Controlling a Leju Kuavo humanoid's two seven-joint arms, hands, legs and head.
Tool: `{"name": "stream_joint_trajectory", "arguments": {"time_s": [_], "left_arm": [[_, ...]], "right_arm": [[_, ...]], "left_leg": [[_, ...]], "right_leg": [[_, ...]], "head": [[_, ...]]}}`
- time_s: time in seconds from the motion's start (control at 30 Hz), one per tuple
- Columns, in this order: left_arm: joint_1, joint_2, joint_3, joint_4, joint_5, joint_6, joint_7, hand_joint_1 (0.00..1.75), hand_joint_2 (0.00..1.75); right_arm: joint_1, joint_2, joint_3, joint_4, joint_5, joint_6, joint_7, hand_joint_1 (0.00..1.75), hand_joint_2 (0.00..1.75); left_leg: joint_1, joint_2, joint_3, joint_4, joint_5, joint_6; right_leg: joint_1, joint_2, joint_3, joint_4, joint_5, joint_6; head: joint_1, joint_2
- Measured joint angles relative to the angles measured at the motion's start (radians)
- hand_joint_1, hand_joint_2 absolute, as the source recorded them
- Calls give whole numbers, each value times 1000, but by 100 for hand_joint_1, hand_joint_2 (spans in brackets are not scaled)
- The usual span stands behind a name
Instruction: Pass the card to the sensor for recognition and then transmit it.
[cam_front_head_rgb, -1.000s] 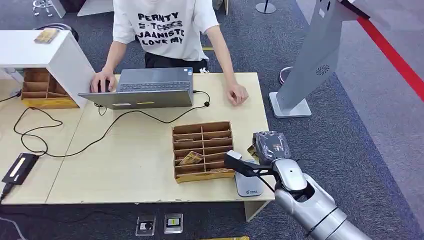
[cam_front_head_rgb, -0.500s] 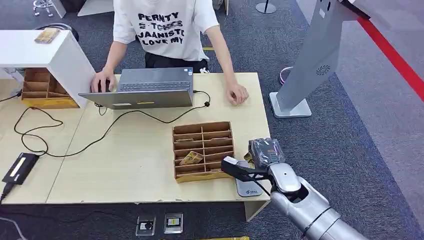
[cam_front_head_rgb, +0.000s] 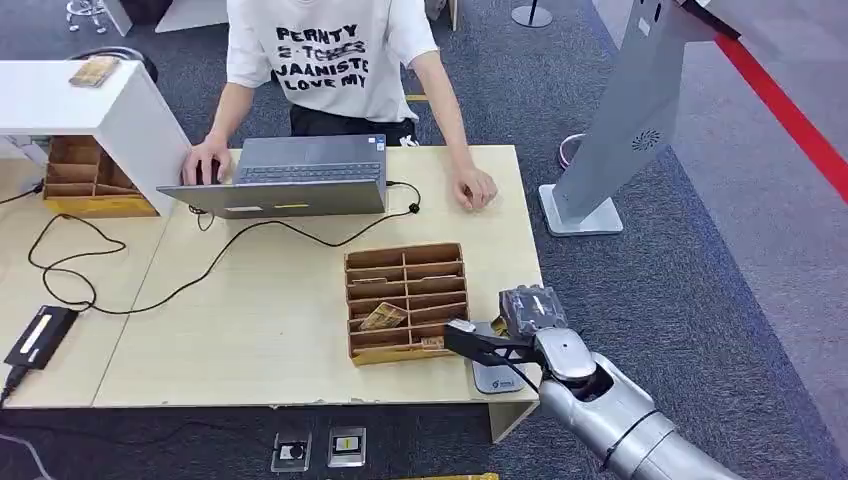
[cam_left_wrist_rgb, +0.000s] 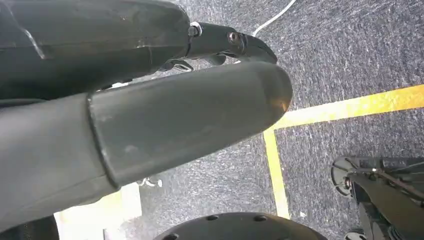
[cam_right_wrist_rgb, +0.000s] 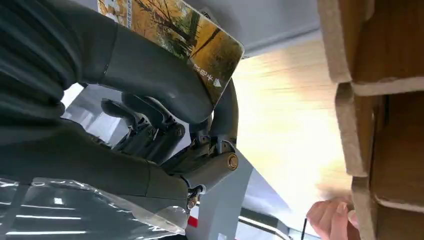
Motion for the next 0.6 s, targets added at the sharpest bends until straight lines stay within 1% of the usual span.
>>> {"name": "stream_joint_trajectory", "arguments": {"time_s": [0.37,0.47,0.6], "left_arm": [[0,0,0,0,-3,-2,-3,0,0],[0,0,0,0,-2,-2,-3,0,0],[0,0,0,0,-2,-2,-4,0,0]], "right_arm": [[-3,0,3,12,-13,23,10,175,175],[-3,0,3,15,-16,20,16,175,175],[-3,3,3,23,-18,0,22,175,175]], "left_leg": [[0,0,0,0,0,0],[0,0,0,0,0,0],[0,0,0,0,0,0]], "right_leg": [[0,0,0,0,0,0],[0,0,0,0,0,0],[0,0,0,0,0,0]], "head": [[0,0],[0,0],[0,0]]}}
